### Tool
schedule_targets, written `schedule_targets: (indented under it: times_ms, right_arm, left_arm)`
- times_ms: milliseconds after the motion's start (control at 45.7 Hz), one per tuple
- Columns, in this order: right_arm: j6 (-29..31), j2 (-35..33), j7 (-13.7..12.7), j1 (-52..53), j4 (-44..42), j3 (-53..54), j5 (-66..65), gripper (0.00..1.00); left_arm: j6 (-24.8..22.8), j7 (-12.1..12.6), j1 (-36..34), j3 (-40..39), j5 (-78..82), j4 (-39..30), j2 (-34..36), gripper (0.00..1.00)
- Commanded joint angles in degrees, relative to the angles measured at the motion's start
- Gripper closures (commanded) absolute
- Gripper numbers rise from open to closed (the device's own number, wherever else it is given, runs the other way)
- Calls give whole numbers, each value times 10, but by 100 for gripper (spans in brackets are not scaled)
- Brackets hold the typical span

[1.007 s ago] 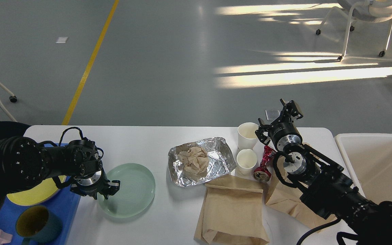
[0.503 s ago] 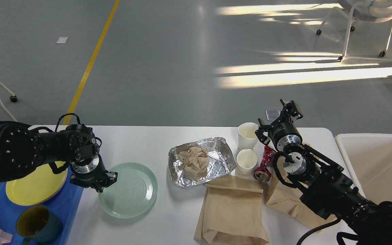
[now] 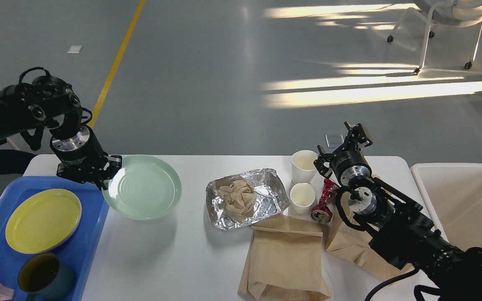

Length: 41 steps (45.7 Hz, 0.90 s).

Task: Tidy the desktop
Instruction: 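Lift the plate and carry it over the blue tray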

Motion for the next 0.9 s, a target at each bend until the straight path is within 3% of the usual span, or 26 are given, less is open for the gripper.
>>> schedule_targets:
  times_ms: [0,66,241,394,875]
  right_arm:
    - [0,0,0,1,0,0,0,0]
    - [0,0,0,1,0,0,0,0]
    - [0,0,0,1,0,0,0,0]
    - [0,0,0,1,0,0,0,0]
    - [0,0,0,1,0,0,0,0]
  left_arm:
    - [-6,58,-4,-76,1,0,61,100]
    - [-6,72,2,-95,0,0,96,100]
    - [-6,71,49,-117,-2,1,186,100]
    - [26,69,101,-132,-1,6,234,100]
    - [173,70,220,-185,-1,54,234,100]
